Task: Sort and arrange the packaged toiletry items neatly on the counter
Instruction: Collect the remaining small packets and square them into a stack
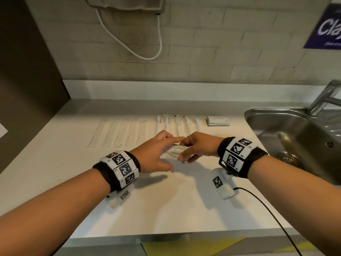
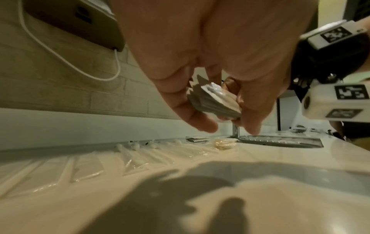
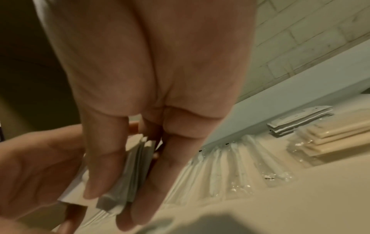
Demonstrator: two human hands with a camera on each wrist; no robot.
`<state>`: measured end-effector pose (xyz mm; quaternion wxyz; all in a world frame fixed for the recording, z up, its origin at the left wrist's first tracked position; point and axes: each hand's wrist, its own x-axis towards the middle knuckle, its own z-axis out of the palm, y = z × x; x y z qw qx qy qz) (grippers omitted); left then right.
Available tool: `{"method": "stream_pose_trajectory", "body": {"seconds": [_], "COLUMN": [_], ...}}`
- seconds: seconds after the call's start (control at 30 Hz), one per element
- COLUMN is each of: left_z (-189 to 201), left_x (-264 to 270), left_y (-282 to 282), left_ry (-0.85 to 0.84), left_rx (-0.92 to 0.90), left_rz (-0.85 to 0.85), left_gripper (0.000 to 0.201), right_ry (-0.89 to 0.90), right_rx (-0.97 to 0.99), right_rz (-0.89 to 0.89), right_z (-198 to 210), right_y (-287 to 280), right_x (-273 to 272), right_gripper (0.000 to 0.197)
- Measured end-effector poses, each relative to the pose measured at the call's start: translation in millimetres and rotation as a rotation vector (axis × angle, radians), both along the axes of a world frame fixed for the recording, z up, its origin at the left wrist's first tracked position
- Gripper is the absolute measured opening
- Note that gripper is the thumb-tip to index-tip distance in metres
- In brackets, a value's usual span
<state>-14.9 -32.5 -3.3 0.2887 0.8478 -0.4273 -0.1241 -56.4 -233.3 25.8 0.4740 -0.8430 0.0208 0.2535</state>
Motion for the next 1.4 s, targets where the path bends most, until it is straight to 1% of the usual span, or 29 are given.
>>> {"method": "stream_pose_trajectory", "body": {"seconds": [0.1,0.2,0.33,0.5,0.67,0.9,1.03,1.13,1.17,1.23,1.27,1.3,1.33,1.4], "left_z": [-3.9,-4.7,-4.3,-0.7,5.2,13.1,16.9,18.3,18.4,17.4,16.6,16.1,15.6,14.8], "left_x": [0.5,-0.9,0.7,5.3,14.1,27.0,40.3,53.1,57.2,66.4,71.1,75.7,80.6,89.5], "left_y": [-9.9,-21.5,-44.4,-77.8,-114.0,-150.1,-159.9,-164.2,-165.0,-166.1,-166.5,-167.0,-167.5,-168.7], "left_ry": [-0.104,-0.105,-0.118,-0.154,-0.182,-0.218,-0.182,-0.166,-0.162,-0.153,-0.148,-0.148,-0.149,-0.137], "left_rx": [-0.028,-0.076,-0.054,-0.019,0.041,0.061,-0.032,-0.053,-0.049,-0.052,-0.057,-0.061,-0.063,-0.066], "left_rz": [-0.010,0.000,-0.010,0.014,0.019,0.039,0.096,0.147,0.159,0.178,0.186,0.195,0.203,0.218], "left_gripper": [0.076,0.069,0.065,0.060,0.060,0.051,0.046,0.046,0.047,0.047,0.045,0.045,0.044,0.044], "right_ry": [0.023,0.012,-0.032,-0.082,-0.119,-0.134,-0.155,-0.183,-0.212,-0.304,-0.343,-0.362,-0.363,-0.340], "right_rx": [0.043,0.073,0.064,0.052,0.041,0.071,0.169,0.186,0.146,-0.044,-0.172,-0.292,-0.402,-0.565], "right_rz": [-0.046,-0.106,-0.169,-0.182,-0.220,-0.239,-0.280,-0.372,-0.393,-0.365,-0.310,-0.224,-0.123,0.051], "right_z": [-1.1,-2.8,-1.1,3.3,5.8,9.2,14.4,10.9,6.8,-4.4,-10.1,-15.6,-20.8,-29.9], "right_y": [-13.2,-26.3,-44.3,-74.7,-103.2,-133.9,-148.0,-161.6,-167.1,-178.9,-184.4,-188.6,-190.3,-188.3], "right_x": [-5.2,-10.8,-15.7,-18.5,-14.5,-2.9,7.4,19.8,24.0,31.4,33.8,35.9,37.9,41.9], "right_gripper": [0.034,0.040,0.048,0.034,0.033,0.024,0.033,0.041,0.038,0.028,0.024,0.024,0.032,0.059]}}
